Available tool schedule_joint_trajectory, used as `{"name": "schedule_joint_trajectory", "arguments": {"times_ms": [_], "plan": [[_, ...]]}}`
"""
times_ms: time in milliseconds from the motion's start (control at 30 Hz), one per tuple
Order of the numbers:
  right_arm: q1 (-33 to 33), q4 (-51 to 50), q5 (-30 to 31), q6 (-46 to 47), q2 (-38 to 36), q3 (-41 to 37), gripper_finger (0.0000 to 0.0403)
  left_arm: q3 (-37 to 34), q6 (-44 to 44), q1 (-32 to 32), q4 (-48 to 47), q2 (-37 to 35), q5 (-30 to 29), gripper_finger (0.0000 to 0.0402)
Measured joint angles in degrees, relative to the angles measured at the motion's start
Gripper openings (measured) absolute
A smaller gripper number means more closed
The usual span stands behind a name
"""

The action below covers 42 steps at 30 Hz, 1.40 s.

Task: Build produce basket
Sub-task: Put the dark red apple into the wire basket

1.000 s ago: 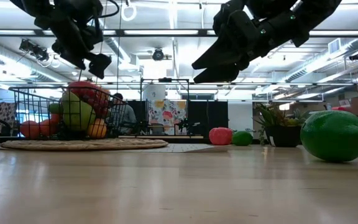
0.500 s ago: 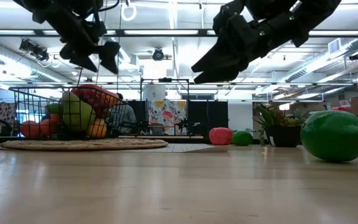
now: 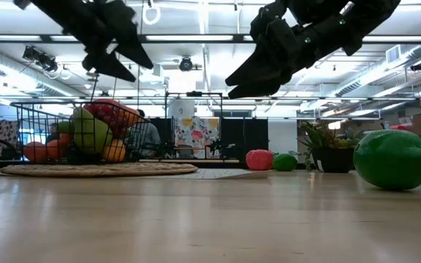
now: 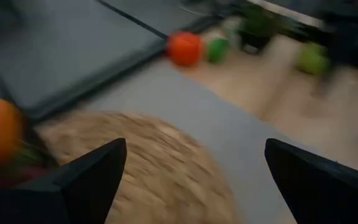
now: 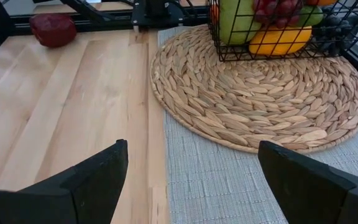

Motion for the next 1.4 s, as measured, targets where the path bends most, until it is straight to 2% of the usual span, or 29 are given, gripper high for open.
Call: {"name": "schedule_joint_trajectory", "arguments": {"times_ms": [267,433,633,900,1000,1133,1400], "plan": [[-0.41,-2.45,0.33,-0.46,0.00,-0.02,0.0365,0.02,-20.82,-14.05,-12.43,0.00,4.61,0.0389],[-1.04,-3.72,0.49,-0.43,0.00,-0.04,0.0365,0.02,-30.29,-21.19,-14.91,0.42,11.65,0.0389],[-1.13,-3.80,0.48,-0.12,0.00,-0.04,0.0365,0.04,-37.64,-27.71,-18.09,5.09,25.40,0.0389],[-1.12,-3.80,0.14,0.27,0.00,-0.04,0.0365,0.02,-49.26,-31.35,-30.98,12.91,49.86,0.0389],[-1.13,-3.82,0.08,0.27,0.00,-0.04,0.0365,0.06,-51.01,-32.71,-30.76,14.47,54.96,0.0389],[-1.13,-4.06,-0.08,0.19,0.00,-0.04,0.0365,2.94,-50.14,-34.89,-30.69,16.46,56.15,0.0389],[-1.13,-5.43,-0.09,-0.27,0.02,-0.04,0.0365,12.94,-37.85,-40.26,-30.68,23.83,56.21,0.0389]]}}
